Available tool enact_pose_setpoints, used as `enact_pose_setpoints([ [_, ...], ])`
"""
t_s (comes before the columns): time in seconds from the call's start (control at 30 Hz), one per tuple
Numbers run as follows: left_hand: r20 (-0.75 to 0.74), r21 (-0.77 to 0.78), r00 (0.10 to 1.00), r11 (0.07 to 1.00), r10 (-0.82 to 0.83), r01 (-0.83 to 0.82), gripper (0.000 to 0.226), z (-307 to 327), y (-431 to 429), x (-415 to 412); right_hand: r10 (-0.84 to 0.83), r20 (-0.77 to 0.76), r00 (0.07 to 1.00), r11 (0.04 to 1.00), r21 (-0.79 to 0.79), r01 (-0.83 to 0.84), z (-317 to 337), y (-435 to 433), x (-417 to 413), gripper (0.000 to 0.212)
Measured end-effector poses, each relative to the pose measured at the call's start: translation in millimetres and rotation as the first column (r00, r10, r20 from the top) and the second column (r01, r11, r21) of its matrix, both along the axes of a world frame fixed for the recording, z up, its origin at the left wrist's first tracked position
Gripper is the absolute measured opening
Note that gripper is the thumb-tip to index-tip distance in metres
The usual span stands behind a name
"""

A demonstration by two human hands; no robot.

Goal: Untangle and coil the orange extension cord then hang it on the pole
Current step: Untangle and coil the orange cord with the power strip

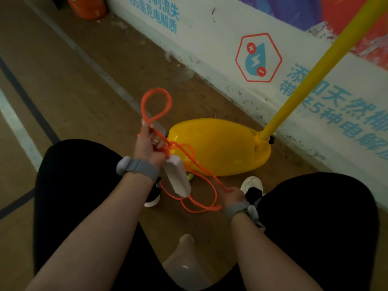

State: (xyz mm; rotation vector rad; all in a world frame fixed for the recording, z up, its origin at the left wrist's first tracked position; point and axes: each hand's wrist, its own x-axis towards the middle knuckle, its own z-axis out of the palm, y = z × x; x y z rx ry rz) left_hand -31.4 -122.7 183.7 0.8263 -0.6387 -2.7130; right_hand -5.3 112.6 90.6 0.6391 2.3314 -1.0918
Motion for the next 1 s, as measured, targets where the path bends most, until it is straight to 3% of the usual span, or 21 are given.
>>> enact_pose_setpoints([
  [0.1, -0.086, 0.059, 0.996, 0.998, 0.013, -0.008, 0.040, 12.9, -20.2, -7.4, -0.216, 0.053, 0.975, 0.955, -0.194, 0.223, 10.1, -2.1, -7.5, 0.007],
  [0.17, -0.031, 0.018, 0.995, 0.995, -0.098, 0.098, 0.039, 9.9, -17.1, -7.3, -0.298, 0.149, 0.943, 0.877, -0.346, 0.332, 17.9, -9.2, -15.7, 0.009],
  [0.27, 0.112, -0.039, 0.928, 0.931, -0.356, 0.362, 0.034, -2.4, 2.0, -2.0, -0.274, 0.163, 0.948, 0.842, -0.436, 0.319, 21.4, -14.4, -23.9, 0.014],
  [0.37, 0.217, -0.065, 0.789, 0.798, -0.575, 0.600, 0.035, -6.5, 15.7, 4.3, -0.278, 0.046, 0.960, 0.821, -0.508, 0.262, 32.3, -21.4, -30.5, 0.017],
  [0.43, 0.246, -0.028, 0.691, 0.708, -0.679, 0.706, 0.036, -4.7, 17.0, 8.4, -0.216, -0.124, 0.968, 0.902, -0.405, 0.149, 36.4, -24.4, -33.3, 0.043],
  [0.53, 0.220, 0.039, 0.624, 0.646, -0.750, 0.763, 0.036, -2.7, 15.8, 11.2, -0.009, -0.301, 0.954, 0.998, -0.060, -0.010, 40.5, -27.2, -30.8, 0.087],
  [0.67, 0.048, 0.067, 0.546, 0.548, -0.837, 0.834, 0.034, -2.7, 14.5, 10.3, 0.166, -0.355, 0.920, 0.984, 0.116, -0.132, 38.4, -35.9, -20.1, 0.082],
  [0.77, -0.124, 0.085, 0.453, 0.445, -0.883, 0.891, 0.030, -5.0, 12.3, 9.8, 0.346, -0.403, 0.848, 0.935, 0.224, -0.275, 29.2, -44.5, -13.5, 0.110],
  [0.83, -0.186, 0.091, 0.410, 0.400, -0.893, 0.912, 0.029, -6.3, 11.0, 9.6, 0.381, -0.494, 0.782, 0.924, 0.181, -0.337, 27.1, -49.5, -15.0, 0.098],
  [0.9, -0.219, 0.103, 0.390, 0.377, -0.894, 0.921, 0.028, -7.5, 9.4, 8.5, 0.332, -0.556, 0.762, 0.921, 0.017, -0.389, 36.3, -51.5, -17.8, 0.060],
  [0.97, -0.229, 0.123, 0.393, 0.374, -0.891, 0.919, 0.027, -8.8, 7.9, 8.7, 0.220, -0.528, 0.820, 0.896, -0.223, -0.384, 47.2, -53.0, -21.4, 0.020],
  [1.0, -0.224, 0.135, 0.398, 0.376, -0.890, 0.917, 0.027, -9.7, 7.6, 8.4, 0.190, -0.458, 0.869, 0.872, -0.329, -0.364, 50.4, -53.3, -23.3, 0.012],
])
